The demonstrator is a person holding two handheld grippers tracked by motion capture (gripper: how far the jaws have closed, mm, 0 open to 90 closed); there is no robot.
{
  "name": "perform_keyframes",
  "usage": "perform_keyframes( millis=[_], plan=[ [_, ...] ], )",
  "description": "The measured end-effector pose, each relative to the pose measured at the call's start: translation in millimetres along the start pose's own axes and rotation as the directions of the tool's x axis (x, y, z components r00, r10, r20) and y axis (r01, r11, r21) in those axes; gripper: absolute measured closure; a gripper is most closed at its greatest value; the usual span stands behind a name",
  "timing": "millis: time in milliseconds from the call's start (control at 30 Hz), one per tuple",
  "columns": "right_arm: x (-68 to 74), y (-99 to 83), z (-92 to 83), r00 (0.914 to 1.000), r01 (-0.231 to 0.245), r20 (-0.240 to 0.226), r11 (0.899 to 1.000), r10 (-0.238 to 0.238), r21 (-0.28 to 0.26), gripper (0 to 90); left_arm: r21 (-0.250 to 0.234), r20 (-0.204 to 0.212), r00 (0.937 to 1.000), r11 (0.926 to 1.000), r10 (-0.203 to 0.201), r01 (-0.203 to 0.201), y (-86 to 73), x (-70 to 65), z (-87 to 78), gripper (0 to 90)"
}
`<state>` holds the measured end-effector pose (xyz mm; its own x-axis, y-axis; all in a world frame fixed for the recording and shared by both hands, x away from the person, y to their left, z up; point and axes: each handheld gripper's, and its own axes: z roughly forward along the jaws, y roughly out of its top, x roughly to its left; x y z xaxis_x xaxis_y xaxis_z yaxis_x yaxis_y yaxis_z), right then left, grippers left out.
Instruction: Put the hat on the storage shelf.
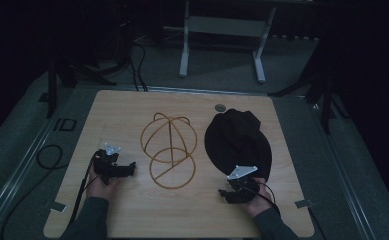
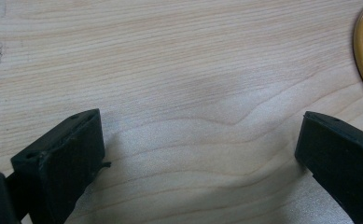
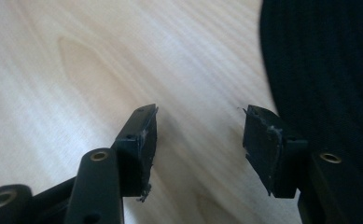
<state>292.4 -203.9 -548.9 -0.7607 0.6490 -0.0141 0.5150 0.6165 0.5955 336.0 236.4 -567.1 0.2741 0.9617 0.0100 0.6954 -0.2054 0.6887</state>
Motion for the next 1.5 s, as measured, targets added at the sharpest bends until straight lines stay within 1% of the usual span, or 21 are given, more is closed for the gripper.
perform_keyframes(
  millis=[67,167,333,500,600,667,800,1000,1133,1233,1400,1500],
  plan=[
    [1.8,1.3,-1.4,0.9998,0.022,-0.003,1.000,-0.022,0.015,44.4,0.000,0.000,1.0000,1.0000,0.000,0.000,0.0,0.0,0.0,1.5],
    [3.5,2.1,-4.5,0.9997,0.025,-0.004,0.999,-0.025,0.021,44.0,0.000,0.000,1.0000,1.0000,0.000,0.000,0.0,0.0,0.0,1.5],
    [1.4,4.4,-11.7,0.9993,0.037,0.003,0.999,-0.037,0.025,44.9,0.000,0.000,1.0000,1.0000,0.000,0.000,0.0,0.0,0.0,1.5],
    [0.1,11.2,-20.4,0.9969,0.077,0.014,0.995,-0.078,0.061,46.0,-0.001,0.000,1.0000,1.0000,0.000,0.000,0.0,0.0,0.1,1.6],
    [-1.1,14.4,-25.5,0.9956,0.090,0.017,0.993,-0.092,0.074,47.8,-0.001,0.000,1.0000,1.0000,0.000,0.000,-0.1,0.0,0.1,1.5],
    [-1.7,15.4,-28.1,0.9961,0.088,0.004,0.993,-0.088,0.076,48.8,-0.001,0.000,1.0000,1.0000,0.000,0.000,-0.1,0.0,0.1,1.6],
    [-2.6,16.7,-32.0,0.9960,0.089,0.001,0.992,-0.090,0.089,49.3,0.000,0.000,1.0000,1.0000,0.000,0.000,0.0,0.0,0.0,1.5],
    [-9.2,20.6,-43.2,0.9968,0.076,0.015,0.993,-0.078,0.095,49.3,-0.001,0.000,1.0000,1.0000,0.000,0.000,0.0,0.0,0.1,1.5],
    [-12.3,22.8,-50.0,0.9968,0.072,0.026,0.992,-0.075,0.101,47.5,-0.001,0.000,1.0000,1.0000,0.000,0.000,0.0,0.0,0.1,1.5],
    [-14.6,24.3,-54.1,0.9966,0.072,0.031,0.992,-0.076,0.103,47.1,-0.001,0.000,1.0000,1.0000,0.000,0.000,0.0,0.0,0.1,1.5],
    [-18.3,27.2,-59.7,0.9973,0.058,0.038,0.992,-0.063,0.109,46.9,-0.001,0.000,1.0000,1.0000,0.000,0.000,0.0,0.0,0.1,1.5],
    [-20.9,29.1,-62.8,0.9971,0.057,0.044,0.991,-0.062,0.120,46.4,-0.001,0.000,1.0000,1.0000,0.000,0.000,-0.1,0.0,0.1,1.5]
  ],
)
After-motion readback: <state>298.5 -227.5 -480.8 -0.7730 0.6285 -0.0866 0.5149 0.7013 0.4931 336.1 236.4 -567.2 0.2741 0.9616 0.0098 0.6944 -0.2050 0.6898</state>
